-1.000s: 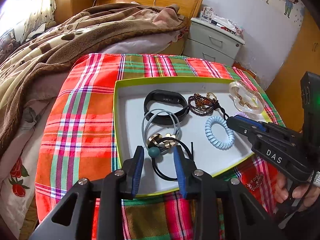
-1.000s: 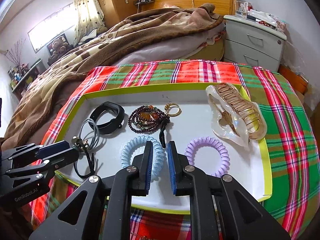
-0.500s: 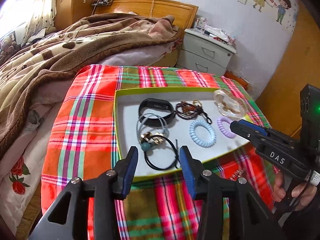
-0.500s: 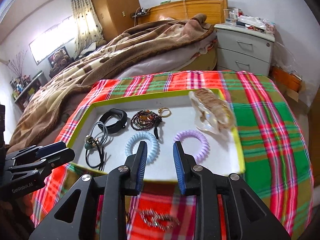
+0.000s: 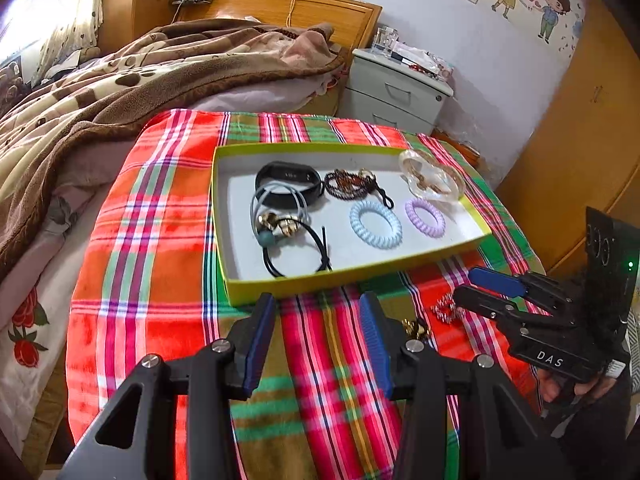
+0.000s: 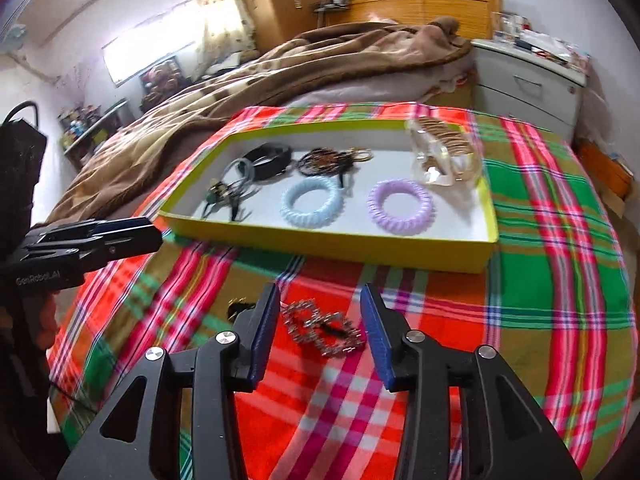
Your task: Organize jewelry
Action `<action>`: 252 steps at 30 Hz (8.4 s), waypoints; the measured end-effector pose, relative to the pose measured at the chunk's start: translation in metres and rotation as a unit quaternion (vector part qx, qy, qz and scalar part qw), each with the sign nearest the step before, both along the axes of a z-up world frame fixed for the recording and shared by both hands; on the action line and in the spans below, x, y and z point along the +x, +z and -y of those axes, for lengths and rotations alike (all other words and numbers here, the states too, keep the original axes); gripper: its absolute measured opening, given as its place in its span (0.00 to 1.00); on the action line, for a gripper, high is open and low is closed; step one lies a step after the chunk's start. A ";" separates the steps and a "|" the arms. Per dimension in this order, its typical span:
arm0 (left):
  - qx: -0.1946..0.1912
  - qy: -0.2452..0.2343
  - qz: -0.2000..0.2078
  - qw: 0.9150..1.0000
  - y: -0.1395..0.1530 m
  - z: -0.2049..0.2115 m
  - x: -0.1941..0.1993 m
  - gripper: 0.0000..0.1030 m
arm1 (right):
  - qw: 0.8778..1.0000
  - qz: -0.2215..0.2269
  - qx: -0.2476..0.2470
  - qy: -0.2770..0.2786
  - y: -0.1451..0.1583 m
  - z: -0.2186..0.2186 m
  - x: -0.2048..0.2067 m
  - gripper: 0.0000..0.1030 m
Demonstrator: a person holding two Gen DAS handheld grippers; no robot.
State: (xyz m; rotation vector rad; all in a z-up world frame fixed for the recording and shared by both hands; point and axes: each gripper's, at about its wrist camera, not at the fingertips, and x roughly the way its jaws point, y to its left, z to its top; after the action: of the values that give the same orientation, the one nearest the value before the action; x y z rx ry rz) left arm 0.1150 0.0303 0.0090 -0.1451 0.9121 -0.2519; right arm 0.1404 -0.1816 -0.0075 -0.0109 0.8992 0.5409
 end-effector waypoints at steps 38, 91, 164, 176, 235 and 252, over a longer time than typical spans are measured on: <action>0.006 -0.022 -0.034 0.999 -0.014 0.025 -0.012 0.44 | 0.994 0.037 -0.101 0.019 -0.012 -0.007 -0.021 0.10; 0.081 -0.089 -0.011 0.993 -0.031 0.094 0.000 0.27 | 0.992 0.070 -0.022 -0.103 0.016 0.044 -0.062 0.09; 0.043 -0.046 -0.017 0.998 -0.028 0.053 0.081 0.25 | 0.992 0.032 -0.086 -0.091 -0.001 -0.028 0.098 0.09; 0.040 -0.043 -0.021 0.998 -0.029 0.052 0.083 0.25 | 0.992 0.025 -0.082 -0.092 -0.004 -0.028 0.100 0.10; 0.095 0.078 0.027 0.992 0.006 0.035 0.014 0.49 | 0.983 0.082 -0.038 -0.161 0.036 -0.021 -0.009 0.39; 0.097 0.084 0.026 0.991 0.005 0.032 0.010 0.49 | 0.984 0.079 -0.038 -0.158 0.034 -0.025 -0.014 0.39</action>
State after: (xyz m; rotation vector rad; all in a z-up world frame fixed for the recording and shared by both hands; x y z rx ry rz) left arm 0.1249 -0.0014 0.0140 -0.0352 0.8624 -0.0092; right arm 0.1263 -0.1562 0.0266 0.0194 0.7474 0.2063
